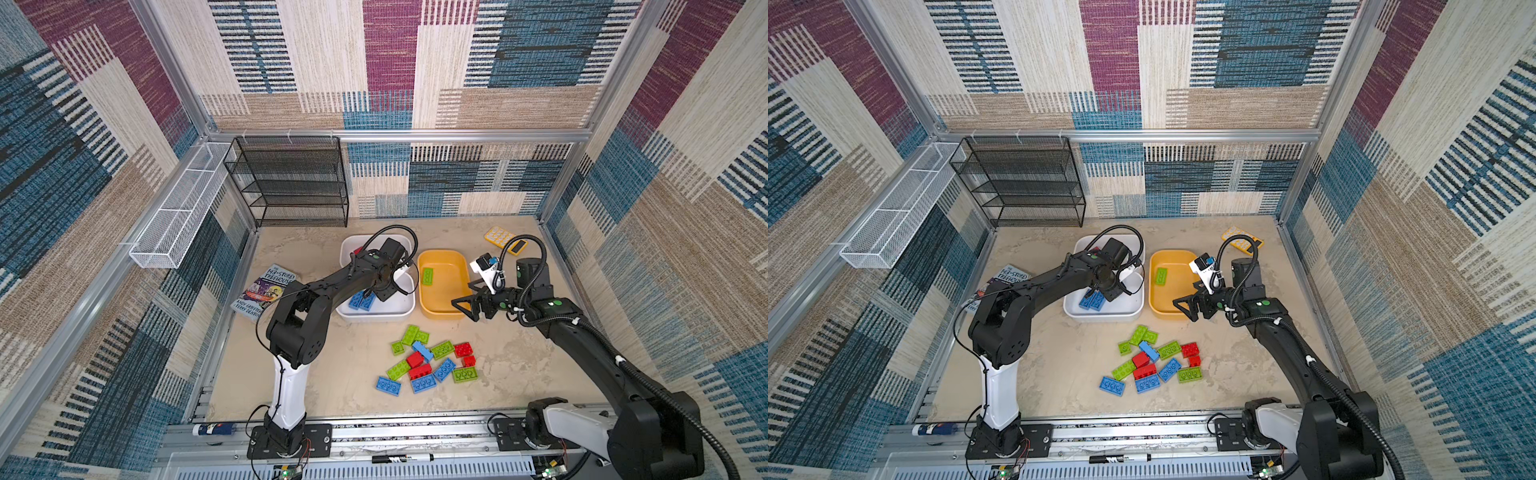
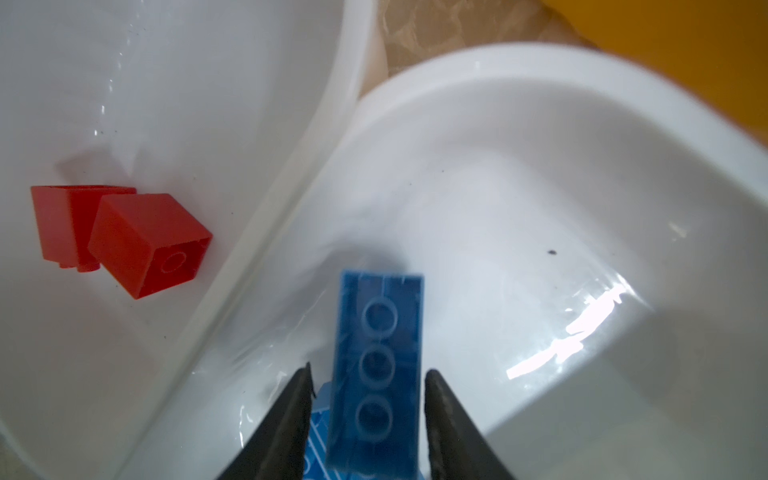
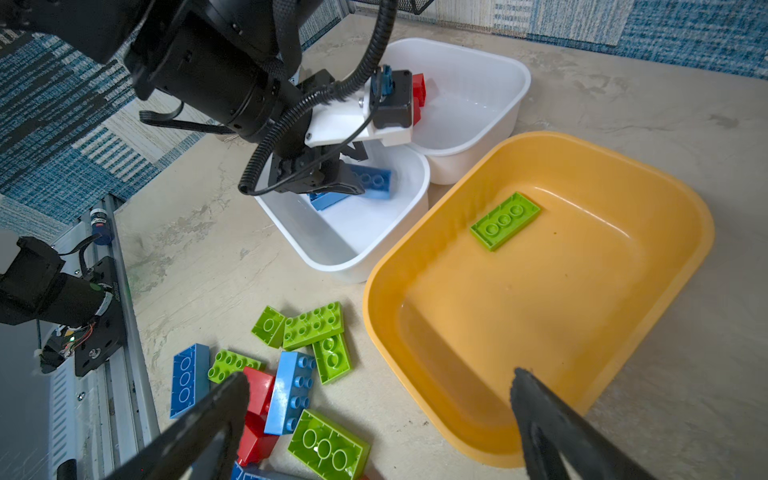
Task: Sort the legos into containers by color
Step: 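Carry the blue brick into the nearer white box and release it, then move the left gripper back down to the brick pile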
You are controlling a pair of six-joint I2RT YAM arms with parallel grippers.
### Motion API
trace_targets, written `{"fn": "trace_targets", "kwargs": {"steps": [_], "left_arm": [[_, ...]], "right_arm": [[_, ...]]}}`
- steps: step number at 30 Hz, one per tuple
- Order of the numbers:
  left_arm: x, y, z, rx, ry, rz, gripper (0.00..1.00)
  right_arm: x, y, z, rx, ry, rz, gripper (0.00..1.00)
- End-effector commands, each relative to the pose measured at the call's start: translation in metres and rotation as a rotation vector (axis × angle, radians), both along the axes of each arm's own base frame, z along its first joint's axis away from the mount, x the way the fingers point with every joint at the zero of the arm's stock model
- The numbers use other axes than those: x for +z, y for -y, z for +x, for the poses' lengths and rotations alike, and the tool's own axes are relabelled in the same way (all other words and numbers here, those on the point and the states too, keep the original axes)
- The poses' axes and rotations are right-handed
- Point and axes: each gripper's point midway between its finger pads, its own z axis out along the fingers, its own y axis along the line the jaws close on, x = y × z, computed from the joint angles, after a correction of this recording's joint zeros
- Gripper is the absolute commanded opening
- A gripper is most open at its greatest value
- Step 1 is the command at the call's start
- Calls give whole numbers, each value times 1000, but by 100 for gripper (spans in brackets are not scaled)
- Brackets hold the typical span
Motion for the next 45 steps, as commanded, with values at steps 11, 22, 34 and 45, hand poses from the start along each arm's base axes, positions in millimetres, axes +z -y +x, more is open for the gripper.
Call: {"fn": "trace_targets", "kwargs": {"steps": [11, 22, 34, 45], "left_arm": [[61, 11, -58, -140, -92, -170, 68], [75, 9, -193, -538, -219, -296, 71], [11, 8, -266, -760, -292, -165, 71], [-27, 13, -283, -870, -328, -3, 66]], "right_arm": [[9, -1, -3, 14, 34, 8, 99], [5, -5, -7, 42, 15, 18, 99], [-7, -4, -15, 48, -23, 20, 99], [-10, -2, -19, 42, -28, 8, 99]]}}
